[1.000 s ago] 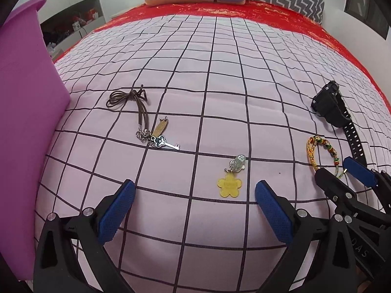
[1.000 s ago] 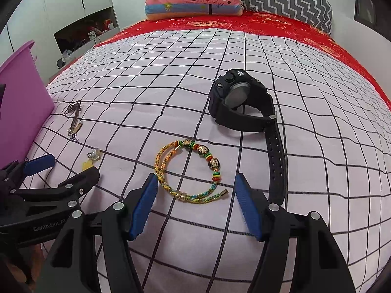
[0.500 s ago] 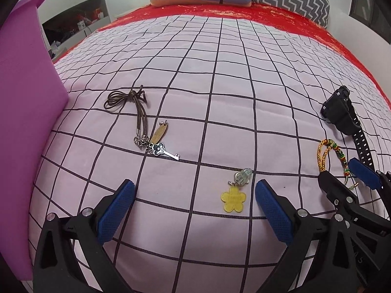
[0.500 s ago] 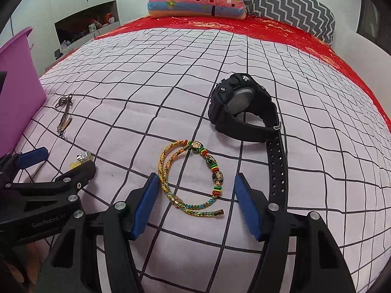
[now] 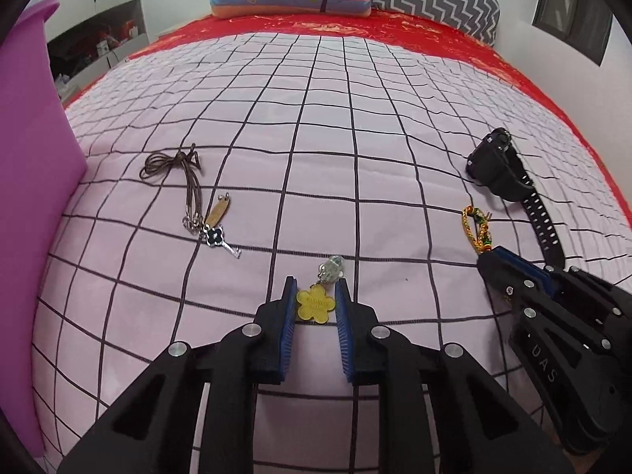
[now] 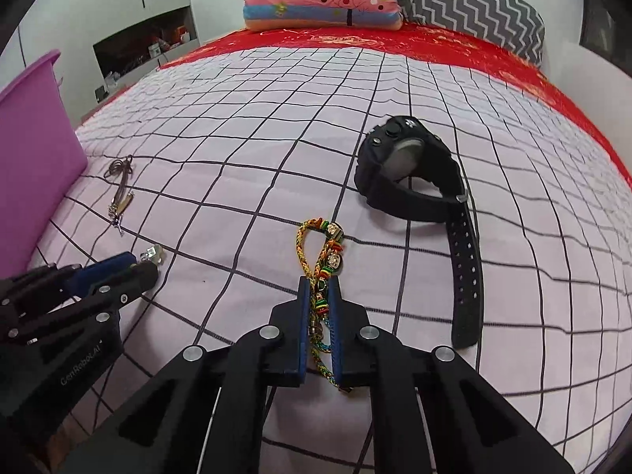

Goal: Organize jewelry
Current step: 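Grasp the second yellow flower charm with the left tool while the right tool grasps the beaded bracelet, then carry the charm and beaded bracelet into the purple tub and open both tools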

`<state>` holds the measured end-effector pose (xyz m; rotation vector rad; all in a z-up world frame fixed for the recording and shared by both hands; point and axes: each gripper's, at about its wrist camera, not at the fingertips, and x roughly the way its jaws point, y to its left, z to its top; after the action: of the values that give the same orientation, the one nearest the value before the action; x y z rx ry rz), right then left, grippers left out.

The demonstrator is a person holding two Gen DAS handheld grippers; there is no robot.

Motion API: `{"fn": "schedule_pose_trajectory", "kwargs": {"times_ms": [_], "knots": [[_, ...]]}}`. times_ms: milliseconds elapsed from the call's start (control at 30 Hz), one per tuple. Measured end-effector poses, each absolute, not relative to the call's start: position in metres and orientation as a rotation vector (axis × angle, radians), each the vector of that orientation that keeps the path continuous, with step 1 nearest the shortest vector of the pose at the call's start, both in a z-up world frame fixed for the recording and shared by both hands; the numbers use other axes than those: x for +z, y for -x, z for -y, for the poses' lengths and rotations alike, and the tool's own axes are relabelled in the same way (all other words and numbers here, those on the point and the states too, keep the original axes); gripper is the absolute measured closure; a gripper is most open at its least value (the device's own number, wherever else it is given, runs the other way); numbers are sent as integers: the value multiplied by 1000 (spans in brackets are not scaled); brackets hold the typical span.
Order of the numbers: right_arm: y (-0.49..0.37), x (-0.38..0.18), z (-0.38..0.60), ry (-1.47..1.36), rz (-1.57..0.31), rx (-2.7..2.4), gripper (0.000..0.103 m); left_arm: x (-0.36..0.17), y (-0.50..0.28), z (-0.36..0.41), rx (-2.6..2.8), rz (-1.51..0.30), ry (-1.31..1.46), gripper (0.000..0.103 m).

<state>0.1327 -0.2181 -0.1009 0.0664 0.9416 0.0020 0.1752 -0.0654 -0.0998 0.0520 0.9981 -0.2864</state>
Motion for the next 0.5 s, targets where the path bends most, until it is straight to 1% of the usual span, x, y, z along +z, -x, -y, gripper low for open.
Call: {"fn": "schedule_pose_trajectory", "kwargs": {"times_ms": [500], "knots": [[-66, -84, 212, -202, -983, 16, 94, -84, -121, 29, -336, -1086, 31, 84]]}}
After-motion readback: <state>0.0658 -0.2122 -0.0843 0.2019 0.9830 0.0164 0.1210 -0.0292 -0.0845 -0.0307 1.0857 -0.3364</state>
